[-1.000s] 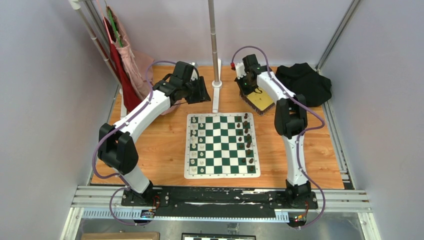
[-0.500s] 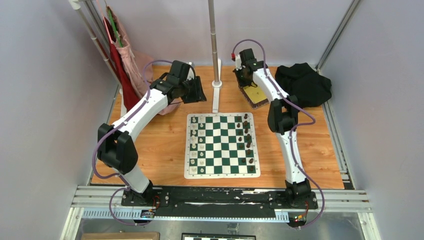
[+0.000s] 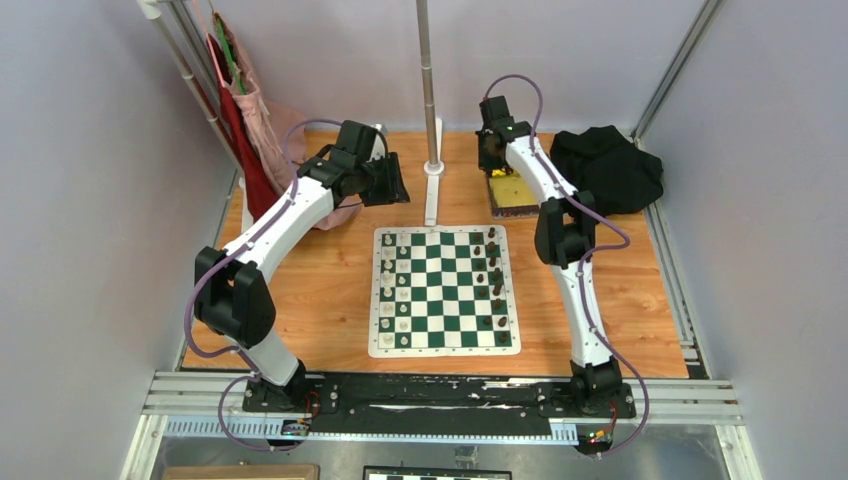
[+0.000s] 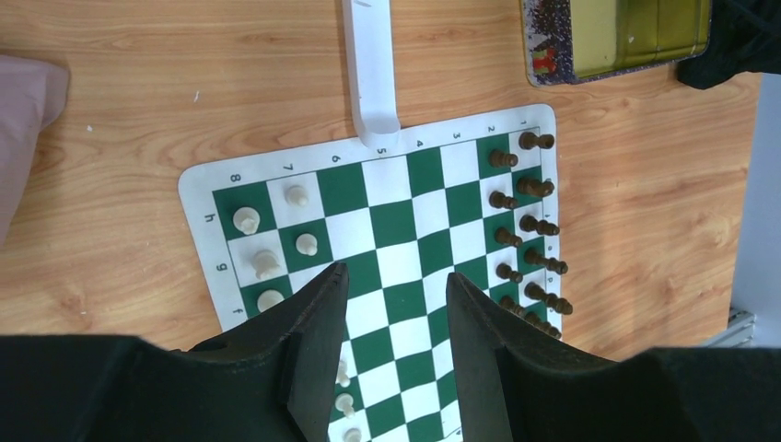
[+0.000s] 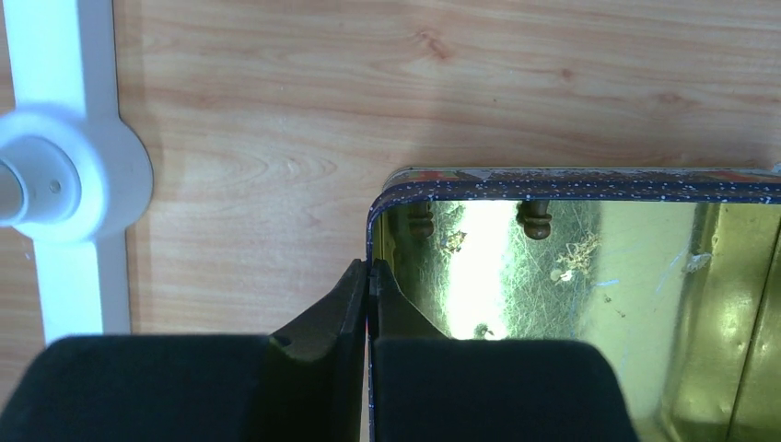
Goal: Set up the chess pieces on the board
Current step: Adjust the storage box at the center of the board.
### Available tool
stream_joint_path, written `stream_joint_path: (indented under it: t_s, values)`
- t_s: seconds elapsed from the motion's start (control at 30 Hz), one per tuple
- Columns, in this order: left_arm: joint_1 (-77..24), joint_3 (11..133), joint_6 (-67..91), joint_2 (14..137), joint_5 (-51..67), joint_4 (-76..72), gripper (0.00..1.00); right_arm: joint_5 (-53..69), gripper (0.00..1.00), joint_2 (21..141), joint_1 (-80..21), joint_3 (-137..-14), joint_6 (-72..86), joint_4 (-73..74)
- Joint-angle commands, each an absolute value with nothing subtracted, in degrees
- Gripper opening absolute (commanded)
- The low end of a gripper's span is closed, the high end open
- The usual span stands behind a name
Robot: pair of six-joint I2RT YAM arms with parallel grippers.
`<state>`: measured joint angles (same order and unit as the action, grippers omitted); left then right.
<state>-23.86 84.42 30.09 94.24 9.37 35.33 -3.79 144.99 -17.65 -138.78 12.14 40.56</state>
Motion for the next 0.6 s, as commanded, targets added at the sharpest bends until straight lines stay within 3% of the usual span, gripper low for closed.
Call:
stream_joint_path:
  t_s: [0.0, 0.2, 0.3, 0.43, 0.57]
  values:
    - [-23.2, 83.9, 28.6, 92.7, 10.4, 35.9, 0.49, -7.1, 0.00, 146.4, -17.1, -140.9, 19.9, 38.5]
    - [-23.1, 83.3, 28.8, 92.5, 10.5, 35.6, 0.49, -6.4, 0.08, 146.4, -17.1, -140.5, 21.5, 36.7]
    - [-23.1, 83.2, 29.0, 92.6, 10.8, 35.3, 0.49, -4.8, 0.18, 145.3, -17.1, -139.4, 20.0, 35.0]
    - [-23.0, 83.3, 29.3, 93.0, 11.2, 34.8, 0.49, -3.3, 0.39, 141.6, -17.1, -135.2, 17.1, 30.5]
    - [-23.0, 83.7, 29.7, 93.4, 11.6, 34.5, 0.49, -3.2, 0.41, 139.7, -17.1, -135.1, 14.4, 29.9]
